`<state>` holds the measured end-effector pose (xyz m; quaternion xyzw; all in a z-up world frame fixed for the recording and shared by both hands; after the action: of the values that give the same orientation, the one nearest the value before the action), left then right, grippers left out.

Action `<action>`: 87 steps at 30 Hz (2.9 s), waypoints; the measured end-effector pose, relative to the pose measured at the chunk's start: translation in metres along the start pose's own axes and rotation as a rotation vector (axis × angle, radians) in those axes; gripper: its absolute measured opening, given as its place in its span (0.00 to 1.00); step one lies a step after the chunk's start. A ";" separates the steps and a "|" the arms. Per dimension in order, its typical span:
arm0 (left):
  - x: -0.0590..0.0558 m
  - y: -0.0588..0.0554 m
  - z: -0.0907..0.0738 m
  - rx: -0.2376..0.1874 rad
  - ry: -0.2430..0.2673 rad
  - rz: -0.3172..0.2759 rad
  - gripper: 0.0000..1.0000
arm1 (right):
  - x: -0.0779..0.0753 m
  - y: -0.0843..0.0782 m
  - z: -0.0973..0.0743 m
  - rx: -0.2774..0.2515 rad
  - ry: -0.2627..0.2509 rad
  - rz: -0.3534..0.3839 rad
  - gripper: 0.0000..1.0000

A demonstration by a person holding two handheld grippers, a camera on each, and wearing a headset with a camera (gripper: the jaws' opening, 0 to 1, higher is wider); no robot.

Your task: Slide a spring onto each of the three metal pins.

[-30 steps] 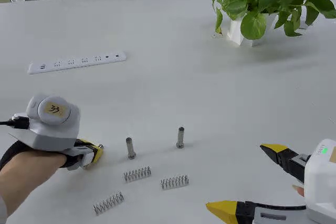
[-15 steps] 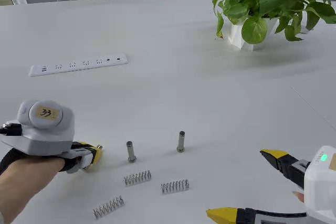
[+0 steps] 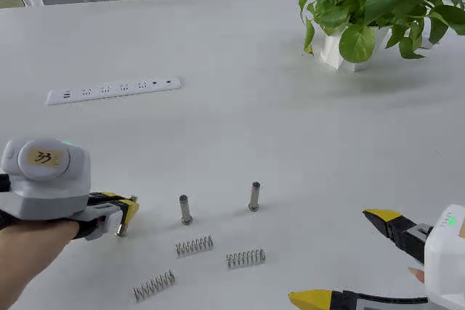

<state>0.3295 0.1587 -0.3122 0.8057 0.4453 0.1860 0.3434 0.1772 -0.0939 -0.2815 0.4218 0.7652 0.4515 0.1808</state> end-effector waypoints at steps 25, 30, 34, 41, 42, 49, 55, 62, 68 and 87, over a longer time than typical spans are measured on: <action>0.001 -0.011 -0.025 -0.050 0.026 0.018 0.04 | 0.001 -0.001 0.001 0.009 0.007 -0.009 0.95; -0.001 -0.014 -0.027 -0.061 0.029 0.019 0.04 | 0.001 -0.001 0.001 0.010 0.008 -0.011 0.95; -0.002 -0.015 -0.028 -0.064 0.035 0.028 0.04 | 0.001 -0.001 0.001 0.012 0.008 -0.015 0.95; -0.004 -0.017 -0.030 -0.084 0.048 0.051 0.04 | 0.002 -0.001 0.001 0.011 0.006 -0.015 0.95; -0.004 -0.017 -0.030 -0.088 0.051 0.056 0.04 | 0.002 -0.001 0.001 0.011 0.007 -0.015 0.95; -0.002 -0.018 -0.030 -0.099 0.059 0.069 0.04 | 0.002 0.000 0.001 0.010 0.006 -0.015 0.95; -0.001 -0.018 -0.030 -0.108 0.064 0.073 0.05 | 0.002 0.000 0.001 0.009 0.005 -0.014 0.95; -0.001 -0.018 -0.030 -0.133 0.062 0.075 0.04 | 0.002 0.000 0.001 0.009 0.003 -0.013 0.95; 0.001 -0.017 -0.029 -0.141 0.065 0.069 0.04 | 0.002 0.000 0.001 0.011 0.003 -0.013 0.95; -0.001 -0.017 -0.027 -0.139 0.068 0.081 0.05 | 0.002 -0.001 0.001 0.013 0.005 -0.015 0.94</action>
<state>0.3027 0.1748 -0.3059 0.7906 0.4095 0.2574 0.3754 0.1762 -0.0917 -0.2824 0.4161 0.7717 0.4462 0.1797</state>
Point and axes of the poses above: the centre of the closed fingertips' face, and the gripper's own axes: z roughly forward along the fingers, x roughly to its left, y roughly out of its top, the point moved 3 cm from there along -z, roughly backward along the fingers, and after that the axes turned 8 degrees about y, right-handed, at the moved point
